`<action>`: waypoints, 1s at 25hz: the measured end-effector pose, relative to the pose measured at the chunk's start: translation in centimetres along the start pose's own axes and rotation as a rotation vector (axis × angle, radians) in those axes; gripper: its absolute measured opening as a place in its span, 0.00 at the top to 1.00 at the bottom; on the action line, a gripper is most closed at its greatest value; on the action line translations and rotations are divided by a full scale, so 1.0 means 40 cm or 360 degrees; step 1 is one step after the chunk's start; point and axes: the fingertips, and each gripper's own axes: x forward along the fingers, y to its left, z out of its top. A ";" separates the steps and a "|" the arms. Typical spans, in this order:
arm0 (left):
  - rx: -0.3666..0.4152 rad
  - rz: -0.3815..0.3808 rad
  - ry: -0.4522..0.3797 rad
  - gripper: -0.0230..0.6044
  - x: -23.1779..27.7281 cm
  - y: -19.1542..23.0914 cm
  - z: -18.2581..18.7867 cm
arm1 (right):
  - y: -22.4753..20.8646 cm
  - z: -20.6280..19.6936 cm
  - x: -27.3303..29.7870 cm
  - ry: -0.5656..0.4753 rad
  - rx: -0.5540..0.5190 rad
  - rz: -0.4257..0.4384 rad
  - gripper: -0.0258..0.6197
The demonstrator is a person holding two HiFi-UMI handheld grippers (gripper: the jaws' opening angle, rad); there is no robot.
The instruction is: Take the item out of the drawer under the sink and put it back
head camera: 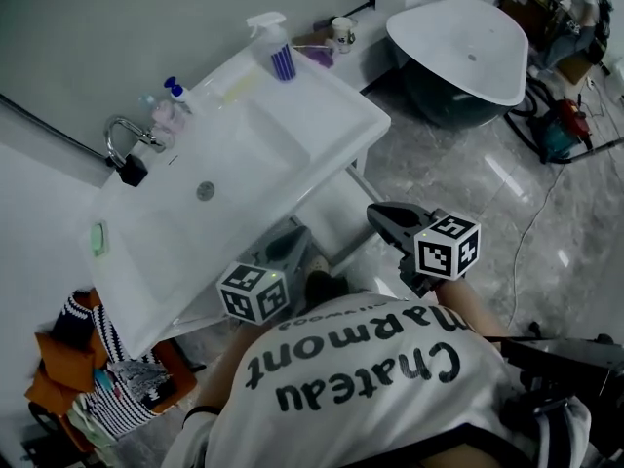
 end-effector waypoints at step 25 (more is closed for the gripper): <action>-0.0058 0.0014 -0.0017 0.93 -0.034 -0.162 -0.144 | -0.017 -0.161 -0.159 0.0023 0.0008 -0.0081 0.94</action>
